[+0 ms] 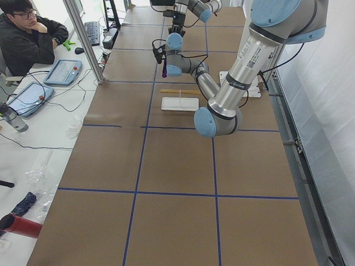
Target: Hang towel on rack
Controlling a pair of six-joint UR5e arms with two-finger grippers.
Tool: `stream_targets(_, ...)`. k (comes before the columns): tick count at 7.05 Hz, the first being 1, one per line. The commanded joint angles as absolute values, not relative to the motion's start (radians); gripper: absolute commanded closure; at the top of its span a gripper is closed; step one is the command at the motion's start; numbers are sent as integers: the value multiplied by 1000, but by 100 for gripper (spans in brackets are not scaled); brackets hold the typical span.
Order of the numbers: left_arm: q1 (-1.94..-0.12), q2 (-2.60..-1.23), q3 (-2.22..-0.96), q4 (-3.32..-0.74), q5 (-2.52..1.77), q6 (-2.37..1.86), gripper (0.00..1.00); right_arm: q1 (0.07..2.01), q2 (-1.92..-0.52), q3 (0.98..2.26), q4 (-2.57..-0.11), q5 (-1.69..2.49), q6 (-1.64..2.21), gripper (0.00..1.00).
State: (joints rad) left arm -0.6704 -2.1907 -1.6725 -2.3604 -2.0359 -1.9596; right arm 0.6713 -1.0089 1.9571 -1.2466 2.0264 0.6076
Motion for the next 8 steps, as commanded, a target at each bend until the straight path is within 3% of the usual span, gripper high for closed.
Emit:
stream_targets(1,-673,-2169,-1681,-2359,-2042,-1959,100,693,-1002,1962,-1406,2089,617,0)
stream_targets(5,-751,-2016,-1793,-2353,-2162,-1789,100,805,-1031,1939,-1773,2100,562,0)
stream_targets(8,-862,-1823,-1844,-2353,-2252,-1504,100,990,-1124,1852,-1829,2108,138,0)
